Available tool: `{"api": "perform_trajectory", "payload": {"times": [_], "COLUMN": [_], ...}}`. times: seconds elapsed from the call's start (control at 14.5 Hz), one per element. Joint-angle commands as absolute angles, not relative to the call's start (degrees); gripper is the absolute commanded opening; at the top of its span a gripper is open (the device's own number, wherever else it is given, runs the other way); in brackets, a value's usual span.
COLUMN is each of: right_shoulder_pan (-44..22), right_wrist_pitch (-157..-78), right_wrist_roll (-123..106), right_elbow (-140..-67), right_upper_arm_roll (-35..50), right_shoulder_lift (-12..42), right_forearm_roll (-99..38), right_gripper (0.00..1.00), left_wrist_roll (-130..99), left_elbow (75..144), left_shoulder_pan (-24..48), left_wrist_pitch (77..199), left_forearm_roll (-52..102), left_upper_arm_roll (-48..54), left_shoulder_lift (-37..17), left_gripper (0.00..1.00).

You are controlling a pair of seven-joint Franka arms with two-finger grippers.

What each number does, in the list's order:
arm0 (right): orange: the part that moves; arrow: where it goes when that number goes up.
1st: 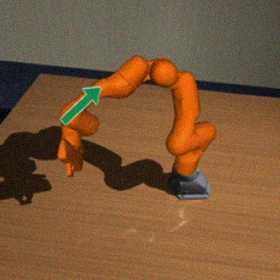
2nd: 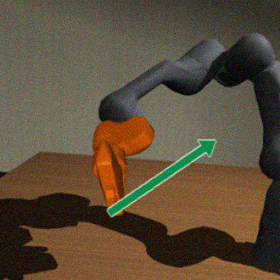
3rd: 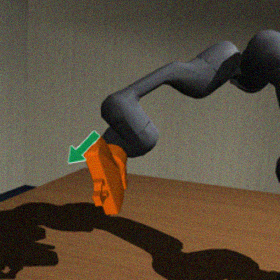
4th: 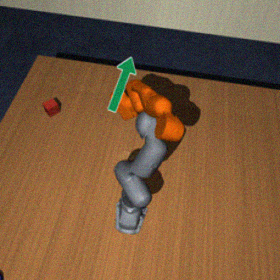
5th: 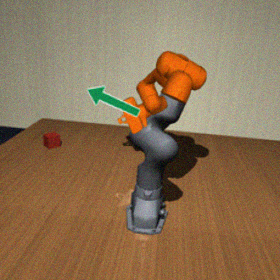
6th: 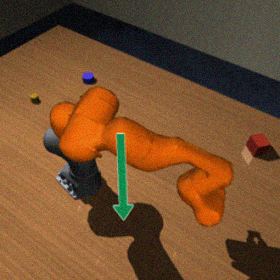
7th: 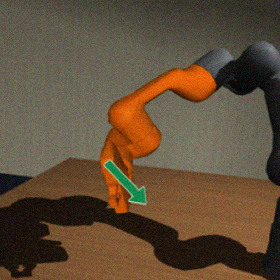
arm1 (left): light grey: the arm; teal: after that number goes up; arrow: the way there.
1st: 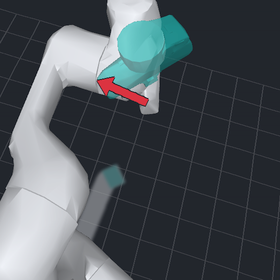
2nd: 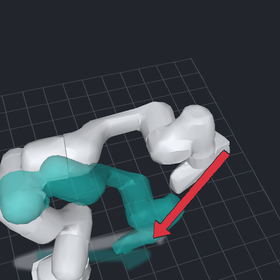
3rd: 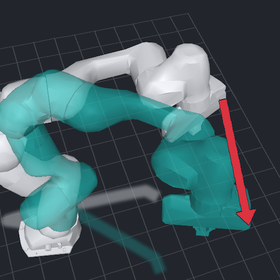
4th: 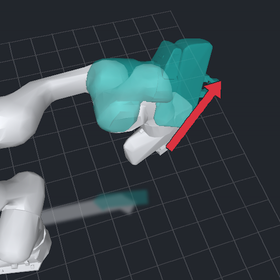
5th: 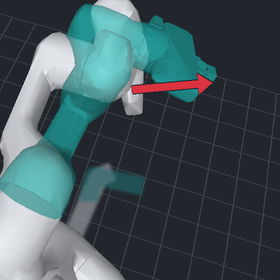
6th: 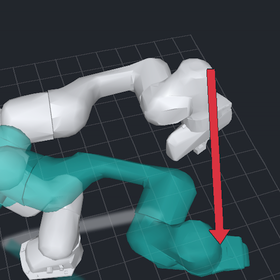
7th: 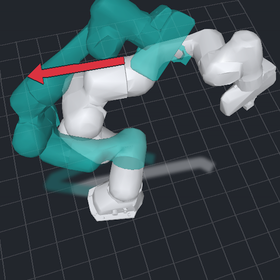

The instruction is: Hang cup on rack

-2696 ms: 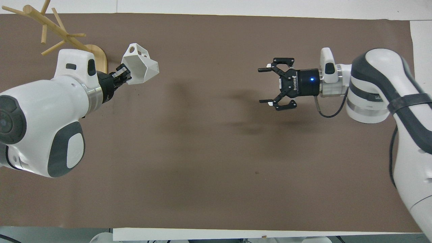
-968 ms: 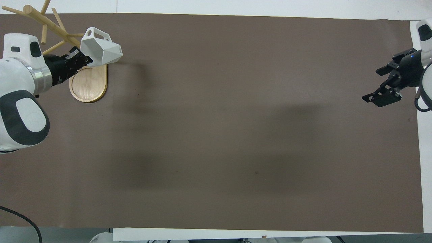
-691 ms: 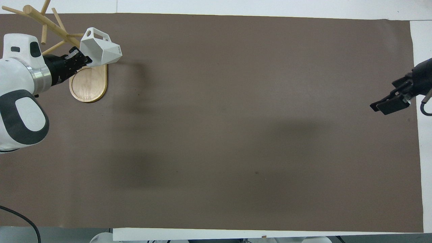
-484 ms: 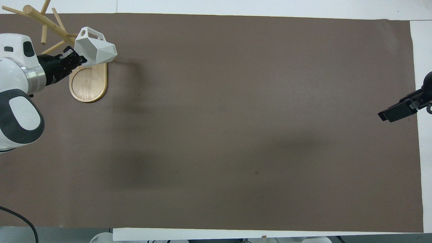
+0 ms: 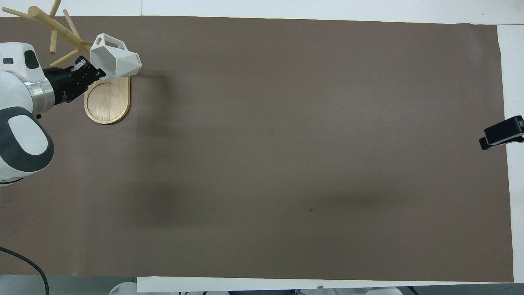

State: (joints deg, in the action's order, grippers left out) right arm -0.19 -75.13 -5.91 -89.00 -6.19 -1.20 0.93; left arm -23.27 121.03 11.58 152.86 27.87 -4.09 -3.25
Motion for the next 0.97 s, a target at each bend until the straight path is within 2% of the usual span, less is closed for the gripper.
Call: {"api": "perform_trajectory", "payload": {"times": [0.0, 0.62, 0.69, 0.83, 0.9], "right_shoulder_pan": [-0.7, -0.8, -0.8, -0.8, -0.8], "right_wrist_pitch": [-74.2, -74.6, -74.5, -74.6, -74.6], "right_wrist_roll": [1.2, -0.2, -0.2, -0.2, -0.2], "right_elbow": [-88.9, -91.1, -91.1, -91.1, -91.1], "right_upper_arm_roll": [-5.5, -5.7, -5.6, -5.7, -5.7], "right_shoulder_lift": [-1.4, -1.7, -1.7, -1.7, -1.7], "right_forearm_roll": [0.9, 1.0, 1.0, 1.0, 1.0], "right_gripper": [1.00, 1.00, 1.00, 1.00, 1.00], "left_wrist_roll": [-21.8, -21.7, -21.6, -21.4, -21.4], "left_elbow": [119.9, 119.7, 119.7, 119.6, 119.6], "left_shoulder_pan": [10.1, 8.7, 8.6, 8.7, 8.6], "left_wrist_pitch": [152.0, 152.0, 152.0, 151.9, 151.7], "left_forearm_roll": [29.8, 30.1, 30.1, 29.9, 29.9], "left_upper_arm_roll": [-3.8, -3.8, -3.8, -3.8, -3.8], "left_shoulder_lift": [-4.3, -5.7, -5.8, -5.8, -5.8], "left_gripper": [0.00, 0.00, 0.03, 0.27, 0.46]}}
